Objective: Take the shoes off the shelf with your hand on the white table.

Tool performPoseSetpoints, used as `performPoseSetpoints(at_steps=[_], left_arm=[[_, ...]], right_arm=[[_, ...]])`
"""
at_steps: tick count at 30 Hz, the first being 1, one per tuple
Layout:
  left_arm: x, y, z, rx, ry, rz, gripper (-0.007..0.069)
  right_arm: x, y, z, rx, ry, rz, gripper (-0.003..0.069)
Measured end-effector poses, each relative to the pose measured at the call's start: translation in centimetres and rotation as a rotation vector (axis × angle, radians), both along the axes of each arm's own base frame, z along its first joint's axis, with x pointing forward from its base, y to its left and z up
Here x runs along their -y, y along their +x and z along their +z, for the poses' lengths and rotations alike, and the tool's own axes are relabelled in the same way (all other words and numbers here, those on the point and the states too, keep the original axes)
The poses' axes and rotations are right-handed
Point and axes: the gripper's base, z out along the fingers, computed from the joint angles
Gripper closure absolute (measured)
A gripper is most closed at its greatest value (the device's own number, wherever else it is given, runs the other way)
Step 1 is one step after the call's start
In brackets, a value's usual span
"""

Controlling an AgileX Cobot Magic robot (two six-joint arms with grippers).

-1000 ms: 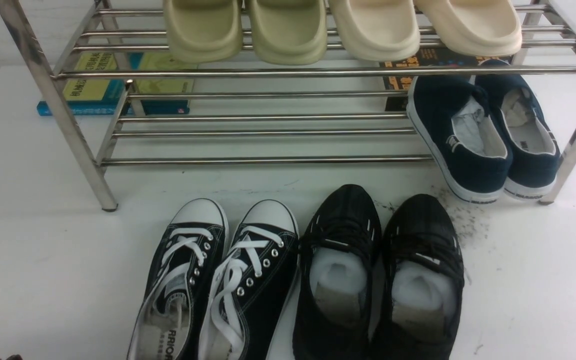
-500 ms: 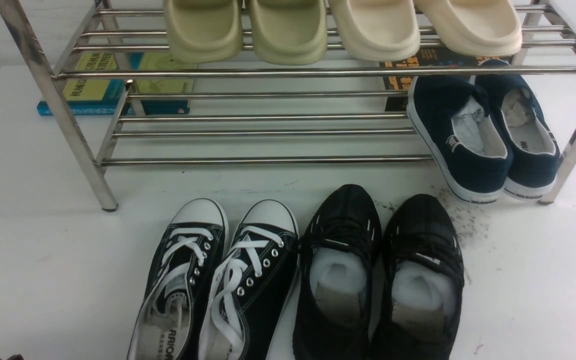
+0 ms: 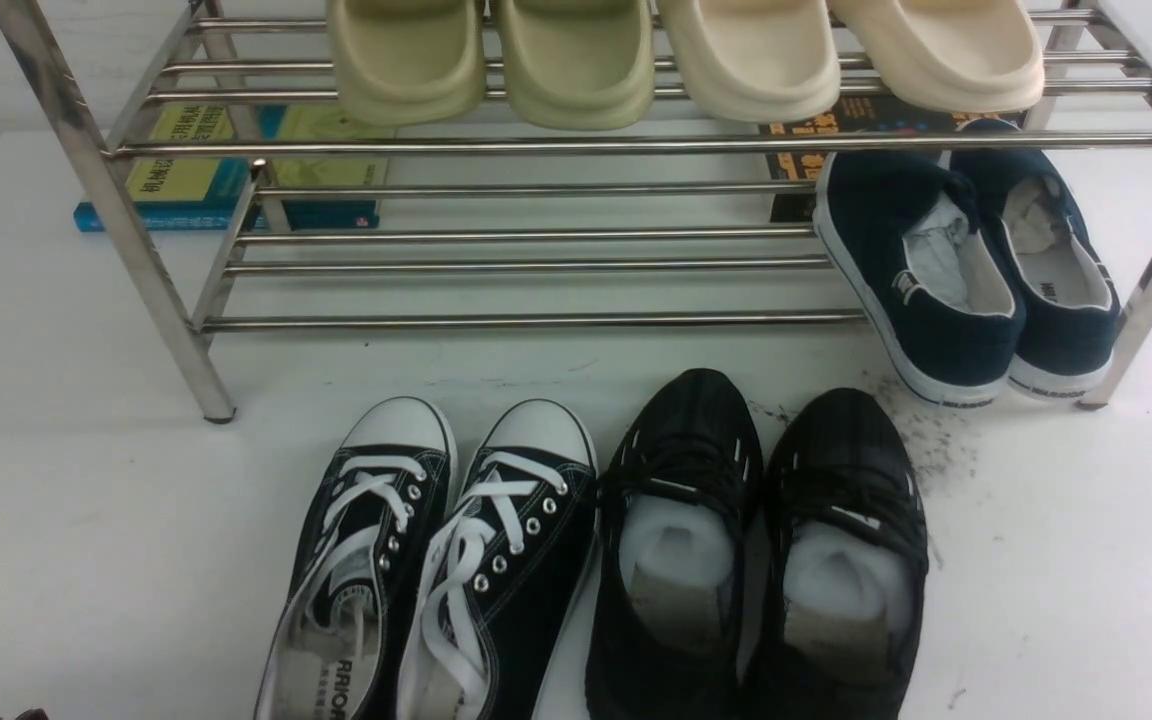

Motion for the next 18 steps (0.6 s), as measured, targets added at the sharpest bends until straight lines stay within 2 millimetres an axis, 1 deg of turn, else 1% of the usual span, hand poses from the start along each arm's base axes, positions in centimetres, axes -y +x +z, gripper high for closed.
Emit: performPoseSetpoints(at_steps=[18], left_arm=[[0.00, 0.00, 0.00, 0.000, 0.000, 0.000, 0.0425]], right_arm=[[0.00, 0.00, 0.00, 0.000, 0.000, 0.000, 0.0421]])
